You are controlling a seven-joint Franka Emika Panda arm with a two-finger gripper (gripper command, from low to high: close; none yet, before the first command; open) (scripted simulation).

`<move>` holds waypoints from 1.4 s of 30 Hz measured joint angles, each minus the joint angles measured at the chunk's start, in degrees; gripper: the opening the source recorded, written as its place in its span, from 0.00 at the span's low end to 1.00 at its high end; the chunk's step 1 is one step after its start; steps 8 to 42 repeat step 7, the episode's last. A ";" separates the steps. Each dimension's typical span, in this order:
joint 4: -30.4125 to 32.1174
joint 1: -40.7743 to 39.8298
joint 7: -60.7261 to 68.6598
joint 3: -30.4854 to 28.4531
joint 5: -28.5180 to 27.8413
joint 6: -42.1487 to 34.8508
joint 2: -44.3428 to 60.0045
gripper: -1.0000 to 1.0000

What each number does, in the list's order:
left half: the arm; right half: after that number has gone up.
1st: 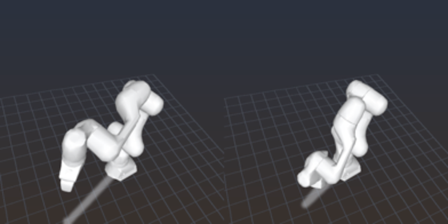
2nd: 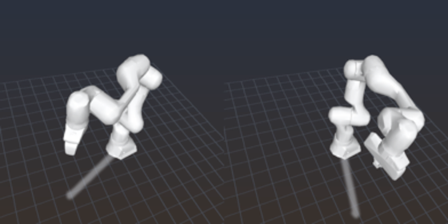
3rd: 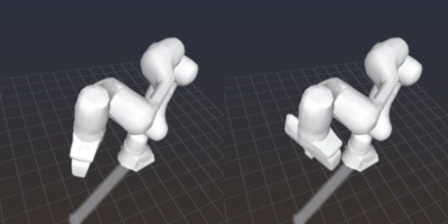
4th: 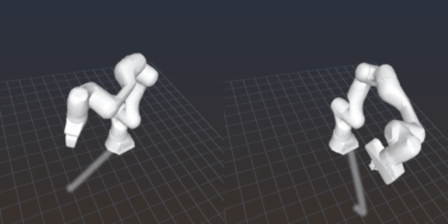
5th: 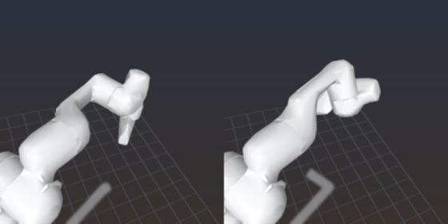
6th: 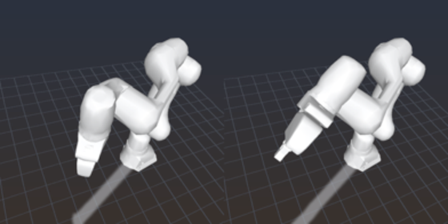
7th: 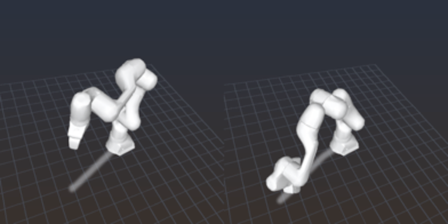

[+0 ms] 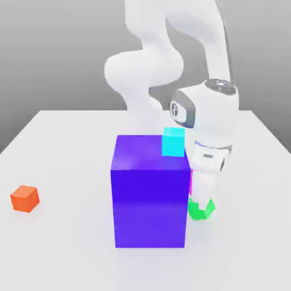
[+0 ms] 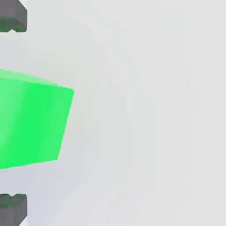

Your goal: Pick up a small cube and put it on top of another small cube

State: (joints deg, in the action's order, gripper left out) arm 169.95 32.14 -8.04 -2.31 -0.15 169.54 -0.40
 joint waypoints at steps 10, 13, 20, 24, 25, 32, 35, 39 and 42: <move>0.64 -0.68 -0.73 0.23 -1.09 -12.44 -13.11 1.00; 0.64 -0.68 -0.73 0.23 -1.09 -12.44 -13.11 1.00; 0.64 -0.68 -0.73 0.23 -1.09 -12.44 -13.11 1.00; 0.64 -0.68 -0.73 0.23 -1.09 -12.44 -13.11 1.00; 0.64 -0.68 -0.73 0.23 -1.09 -12.44 -13.11 1.00; 0.64 -0.68 -0.73 0.23 -1.09 -12.44 -13.11 1.00; 0.64 -0.68 -0.73 0.23 -1.09 -12.44 -13.11 1.00; 0.64 -0.68 -0.73 0.23 -1.09 -12.44 -13.11 1.00; 0.64 -0.68 -0.73 0.23 -1.09 -12.44 -13.11 1.00</move>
